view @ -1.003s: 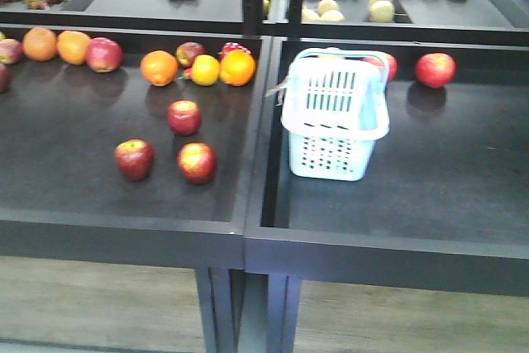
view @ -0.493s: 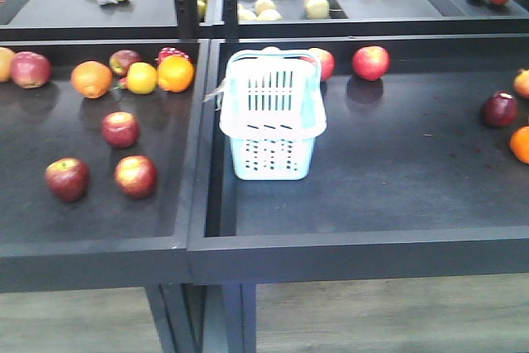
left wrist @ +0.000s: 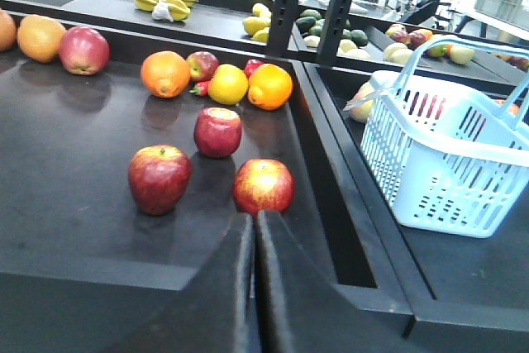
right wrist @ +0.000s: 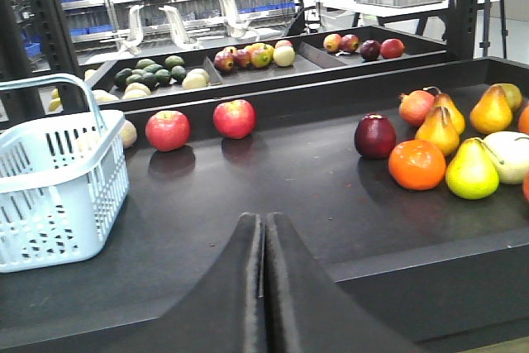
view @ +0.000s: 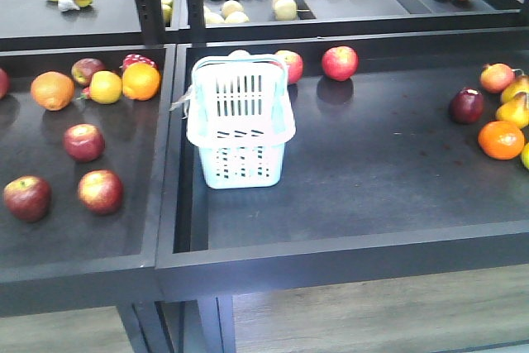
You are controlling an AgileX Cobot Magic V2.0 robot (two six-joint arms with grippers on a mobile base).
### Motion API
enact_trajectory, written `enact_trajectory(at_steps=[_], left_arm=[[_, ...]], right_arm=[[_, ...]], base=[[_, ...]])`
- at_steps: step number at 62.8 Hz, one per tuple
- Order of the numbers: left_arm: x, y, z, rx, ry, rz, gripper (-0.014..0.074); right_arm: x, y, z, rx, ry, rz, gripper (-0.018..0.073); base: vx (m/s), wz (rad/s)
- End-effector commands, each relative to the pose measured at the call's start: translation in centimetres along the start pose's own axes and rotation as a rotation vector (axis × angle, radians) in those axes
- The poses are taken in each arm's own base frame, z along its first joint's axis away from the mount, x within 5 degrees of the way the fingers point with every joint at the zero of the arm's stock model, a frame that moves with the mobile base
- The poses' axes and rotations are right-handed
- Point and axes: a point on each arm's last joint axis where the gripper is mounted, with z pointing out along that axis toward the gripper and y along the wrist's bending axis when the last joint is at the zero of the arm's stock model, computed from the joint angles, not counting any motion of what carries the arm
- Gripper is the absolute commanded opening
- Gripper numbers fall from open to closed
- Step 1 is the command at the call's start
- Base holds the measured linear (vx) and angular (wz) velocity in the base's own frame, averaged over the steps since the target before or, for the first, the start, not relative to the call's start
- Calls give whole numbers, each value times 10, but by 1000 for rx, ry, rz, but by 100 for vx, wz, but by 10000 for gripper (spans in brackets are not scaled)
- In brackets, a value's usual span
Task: Pick three apples into basket with both arms
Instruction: 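Drive along the fruit tables toward the light-blue basket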
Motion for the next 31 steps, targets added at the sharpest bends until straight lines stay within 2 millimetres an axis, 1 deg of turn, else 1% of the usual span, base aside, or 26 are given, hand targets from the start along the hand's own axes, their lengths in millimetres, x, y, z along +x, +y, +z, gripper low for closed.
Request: enact_trajectory(at_steps=[1,31], left_arm=[[1,0,1,16,-60,-13,-6],[1,0,1,16,-60,-13,-6]], right_arm=[[-3,0,0,-7,-74,-18,-4],[-3,0,0,-7,-74,-18,-4]], base=[[5,-10],[5,-9]])
